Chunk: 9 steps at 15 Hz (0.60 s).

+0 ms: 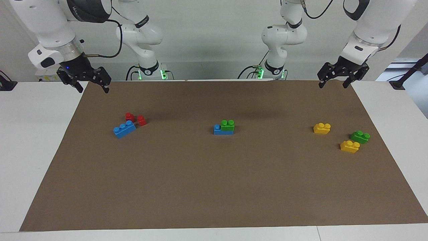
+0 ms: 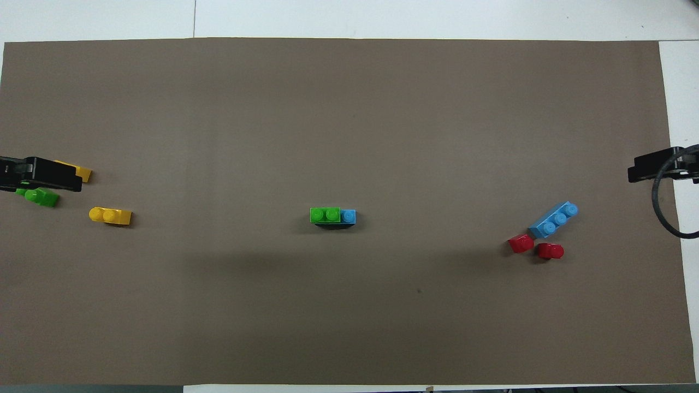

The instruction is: Remove green block with left arm and hold with right

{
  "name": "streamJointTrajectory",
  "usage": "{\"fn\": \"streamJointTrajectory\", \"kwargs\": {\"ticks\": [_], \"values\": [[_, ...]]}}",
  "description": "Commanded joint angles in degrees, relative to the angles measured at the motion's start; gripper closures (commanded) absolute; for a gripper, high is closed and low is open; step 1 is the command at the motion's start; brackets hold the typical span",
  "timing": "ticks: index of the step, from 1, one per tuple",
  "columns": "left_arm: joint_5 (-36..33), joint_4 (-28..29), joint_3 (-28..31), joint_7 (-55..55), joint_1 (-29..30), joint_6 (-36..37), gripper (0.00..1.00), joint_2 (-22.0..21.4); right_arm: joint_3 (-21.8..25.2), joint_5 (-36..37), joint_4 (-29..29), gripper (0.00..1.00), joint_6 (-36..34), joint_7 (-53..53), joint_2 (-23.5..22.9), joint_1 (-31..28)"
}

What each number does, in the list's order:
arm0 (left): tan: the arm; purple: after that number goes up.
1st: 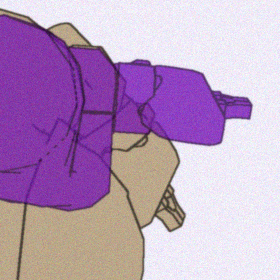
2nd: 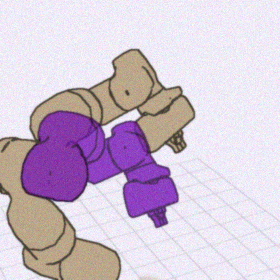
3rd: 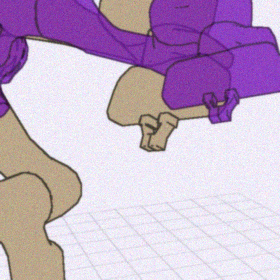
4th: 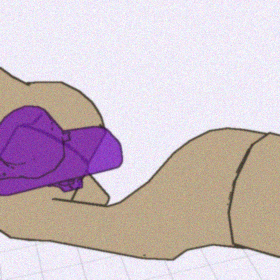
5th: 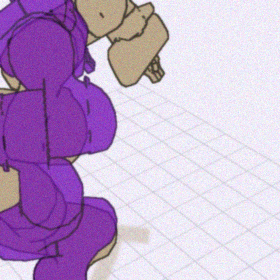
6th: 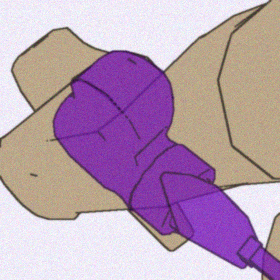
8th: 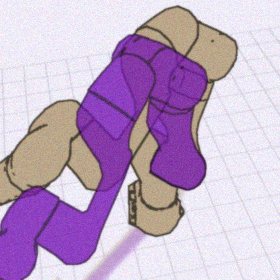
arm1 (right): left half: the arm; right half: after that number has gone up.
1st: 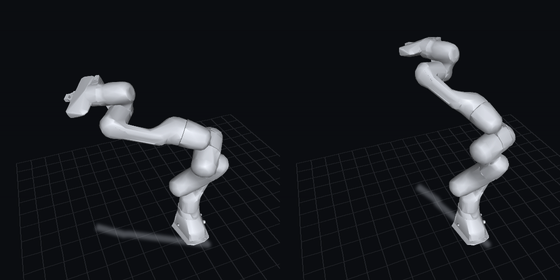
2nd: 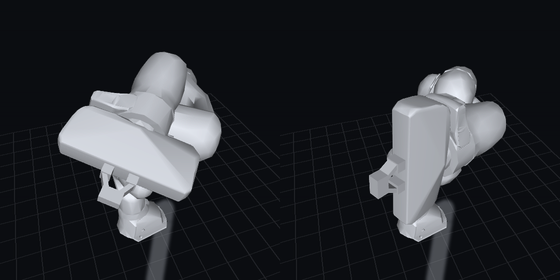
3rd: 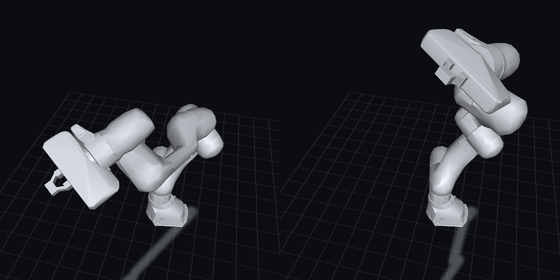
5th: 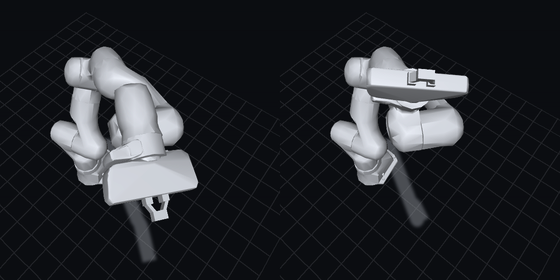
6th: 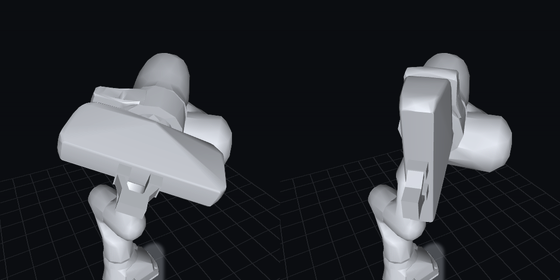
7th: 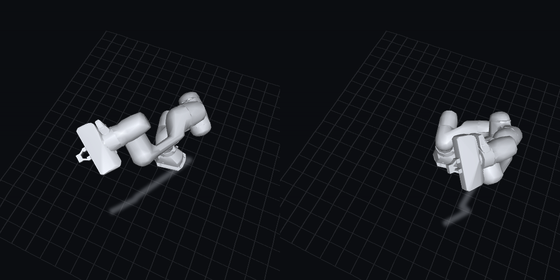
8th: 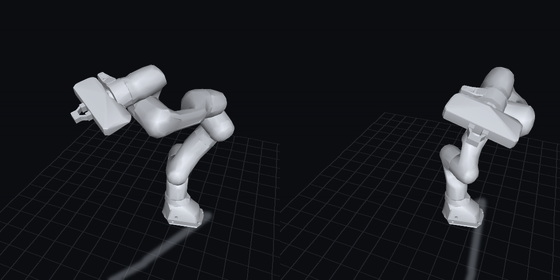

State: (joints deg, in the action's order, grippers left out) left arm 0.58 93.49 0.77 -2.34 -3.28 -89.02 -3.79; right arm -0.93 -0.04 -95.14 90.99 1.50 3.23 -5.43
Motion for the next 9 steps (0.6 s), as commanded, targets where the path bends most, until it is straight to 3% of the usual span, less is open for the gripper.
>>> {"fn": "streamJointTrajectory", "kwargs": {"ticks": [1, 9], "values": [[0.74, 2.13, 0.2, 0.06, -0.06, -0.63, 0.0, -1.84, -0.56, -0.05, -1.89, 0.0, 0.85, 1.4, 1.52, -0.9], [0.74, 2.13, 0.2, 0.15, -0.06, -0.8, 0.0, -1.84, -0.3, -0.14, -1.27, 0.0, 0.5, 2.01, 1.61, -0.98]]}}
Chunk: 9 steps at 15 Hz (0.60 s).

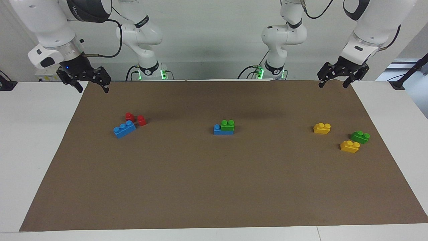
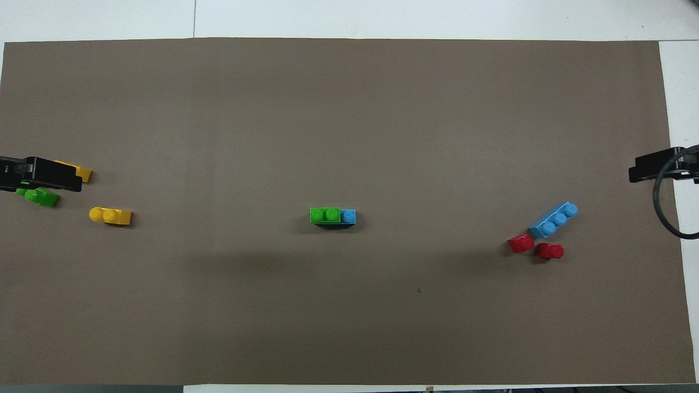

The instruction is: Remove green block with left arm and hold with right

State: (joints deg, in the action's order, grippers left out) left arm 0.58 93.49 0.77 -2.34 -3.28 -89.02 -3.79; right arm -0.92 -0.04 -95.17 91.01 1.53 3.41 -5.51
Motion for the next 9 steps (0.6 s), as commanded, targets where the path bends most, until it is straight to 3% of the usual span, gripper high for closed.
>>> {"fn": "streamJointTrajectory", "kwargs": {"ticks": [1, 3, 9], "values": [[0.74, 2.13, 0.2, 0.23, -0.06, -0.72, 0.0, -1.84, -0.13, -0.48, -1.25, 0.0, 0.65, 2.42, 1.43, -0.9], [0.74, 2.22, 0.2, 0.24, -0.06, -0.72, 0.0, -1.92, -0.13, -0.58, -1.68, 0.0, 1.27, -0.02, 1.43, -0.03], [0.74, 2.22, 0.11, 0.41, -0.68, -1.42, 0.0, -1.84, -0.66, -2.15, -3.79, 0.0, 3.9, -37.69, 0.81, 7.25]]}}
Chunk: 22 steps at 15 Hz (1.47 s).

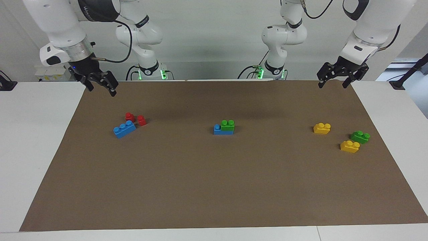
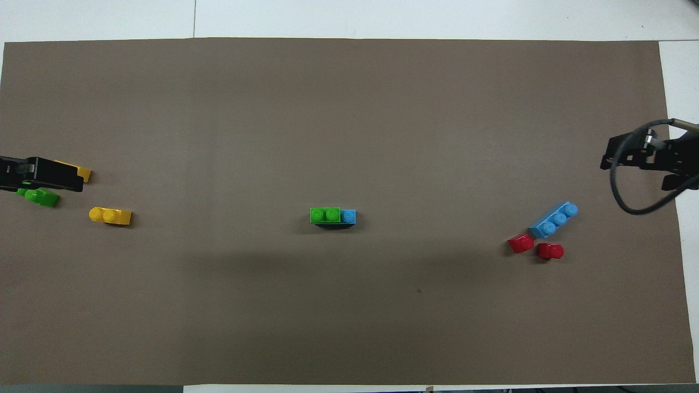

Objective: Remove green block with left arm and hold with right
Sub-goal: 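Move the left gripper while the right gripper moves toward the joined block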

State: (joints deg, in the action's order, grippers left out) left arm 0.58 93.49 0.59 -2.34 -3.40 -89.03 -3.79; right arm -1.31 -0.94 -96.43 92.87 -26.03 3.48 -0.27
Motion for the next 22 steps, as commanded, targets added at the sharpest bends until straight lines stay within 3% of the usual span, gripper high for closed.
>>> {"fn": "streamJointTrajectory", "kwargs": {"ticks": [1, 4, 7, 11, 18, 22], "values": [[0.73, 2.22, 0.29, 0.41, -0.55, -1.5, 0.0, -1.83, -0.27, -3.96, -3.66, 0.0, 3.1, -15.75, 0.83, 2.46], [0.73, 2.57, 0.11, 2.42, -0.64, -1.5, 0.0, -1.92, -0.19, -12.66, -6.66, 0.0, 4.59, -29.91, 0.57, 2.46], [0.82, 3.71, -0.85, 11.45, -2.03, -1.5, 0.0, -2.53, -0.27, -19.34, -9.99, 0.0, 8.63, -41.08, -0.57, 4.03], [0.82, 6.08, -0.86, 27.26, -6.34, -1.67, 0.0, -3.94, -0.27, -25.5, -17.28, 0.0, 16.62, -45.41, -1.19, 7.56], [2.93, 8.81, -0.95, 59.44, -13.37, -4.48, 0.0, -5.17, -0.27, -37.28, -24.15, 0.0, 27.7, -53.24, -4.09, 13.61], [3.28, 13.28, -0.95, 75.77, -16.62, -8.42, 0.0, -7.36, -0.27, -39.74, -25.46, 0.0, 31.74, -55.18, -6.2, 16.95]]}}
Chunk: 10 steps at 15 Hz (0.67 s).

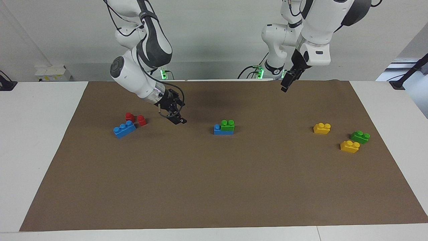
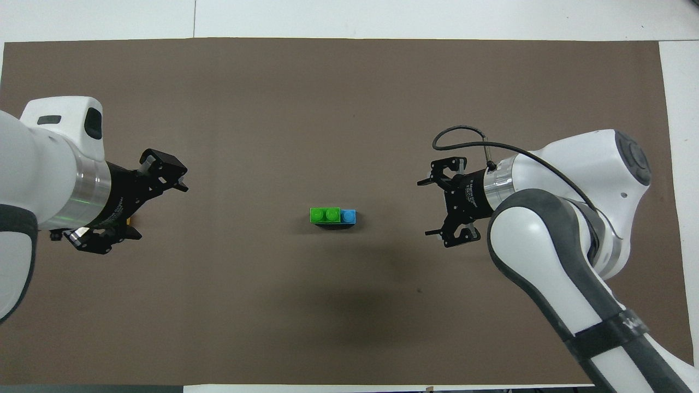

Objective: Remove green block with left arm and hold with right
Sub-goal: 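Move the left gripper while the right gripper moves toward the joined block, then grasp the green end with the left gripper while the right gripper grasps blue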

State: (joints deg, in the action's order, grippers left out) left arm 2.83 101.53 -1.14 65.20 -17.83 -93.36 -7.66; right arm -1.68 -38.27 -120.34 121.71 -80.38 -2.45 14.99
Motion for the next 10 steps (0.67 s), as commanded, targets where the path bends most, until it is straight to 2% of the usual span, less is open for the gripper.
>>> {"fn": "streamJointTrajectory", "kwargs": {"ticks": [1, 4, 8, 10], "values": [[1.03, 6.83, 0.78, 13.94, -3.17, -6.63, 0.0, -4.2, 0.1, -3.82, -2.78, 0.0, 5.7, -0.83, -0.36, 3.36], [0.94, 10.09, 0.7, 30.91, -5.89, -11.83, 0.0, -5.08, 0.1, -6.46, -4.29, 0.0, 11.52, -1.8, -1.5, 6.19], [0.94, 13.07, 0.78, 43.15, -10.64, -17.02, 0.0, -4.29, 0.1, -10.06, -5.87, 0.0, 18.81, -3.11, -2.38, 10.23], [0.94, 14.66, 0.7, 46.15, -11.52, -19.22, 0.0, -3.94, 0.1, -10.25, -5.78, 0.0, 20.4, -3.12, -4.39, 11.2]]}}
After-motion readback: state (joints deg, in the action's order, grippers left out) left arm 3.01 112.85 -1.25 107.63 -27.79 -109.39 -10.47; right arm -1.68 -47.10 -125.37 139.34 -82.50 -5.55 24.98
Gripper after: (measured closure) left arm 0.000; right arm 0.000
